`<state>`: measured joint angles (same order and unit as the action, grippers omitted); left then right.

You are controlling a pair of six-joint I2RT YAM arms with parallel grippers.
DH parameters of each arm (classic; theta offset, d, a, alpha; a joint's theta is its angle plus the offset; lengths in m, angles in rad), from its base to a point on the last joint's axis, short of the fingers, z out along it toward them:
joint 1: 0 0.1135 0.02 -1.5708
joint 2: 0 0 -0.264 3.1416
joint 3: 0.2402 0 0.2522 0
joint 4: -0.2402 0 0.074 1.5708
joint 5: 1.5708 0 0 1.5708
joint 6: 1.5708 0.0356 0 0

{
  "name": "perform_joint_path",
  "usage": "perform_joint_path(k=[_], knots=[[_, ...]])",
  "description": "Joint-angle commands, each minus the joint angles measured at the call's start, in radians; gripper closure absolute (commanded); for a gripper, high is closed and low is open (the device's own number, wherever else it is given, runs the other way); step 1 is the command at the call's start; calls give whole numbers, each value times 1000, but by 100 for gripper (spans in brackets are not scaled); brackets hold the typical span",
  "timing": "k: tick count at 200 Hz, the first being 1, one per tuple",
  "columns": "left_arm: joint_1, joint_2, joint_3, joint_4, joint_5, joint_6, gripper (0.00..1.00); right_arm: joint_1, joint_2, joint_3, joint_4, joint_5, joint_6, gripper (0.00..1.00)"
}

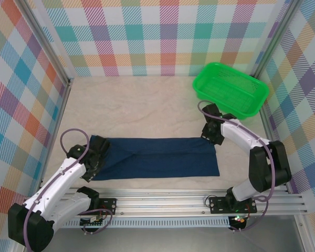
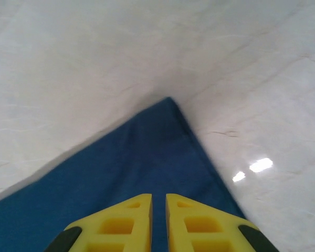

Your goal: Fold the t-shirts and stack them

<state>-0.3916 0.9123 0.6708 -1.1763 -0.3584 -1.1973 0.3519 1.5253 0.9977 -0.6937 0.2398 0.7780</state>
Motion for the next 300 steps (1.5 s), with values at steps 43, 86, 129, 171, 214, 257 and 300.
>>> perform_joint_path(k=[43, 86, 129, 171, 214, 257, 300], knots=[[-13, 31, -55, 37, 39, 51, 100, 165, 98, 38, 75, -143, 7, 86], [-27, 79, -17, 26, 68, 109, 65, 168, 122, 50, 96, -183, -39, 85], [96, 131, 201, 68, 38, 252, 61, 164, 130, 62, 101, -175, -84, 85], [358, 381, 283, 148, 250, 486, 76, 113, 158, 62, 132, -259, -137, 84], [449, 438, 159, 438, 391, 584, 68, 78, 184, 49, 196, -404, -219, 76], [475, 502, 160, 392, 337, 641, 70, 44, 218, 35, 192, -477, -219, 74], [475, 495, 87, 421, 354, 634, 69, 44, 241, 37, 197, -498, -205, 74]])
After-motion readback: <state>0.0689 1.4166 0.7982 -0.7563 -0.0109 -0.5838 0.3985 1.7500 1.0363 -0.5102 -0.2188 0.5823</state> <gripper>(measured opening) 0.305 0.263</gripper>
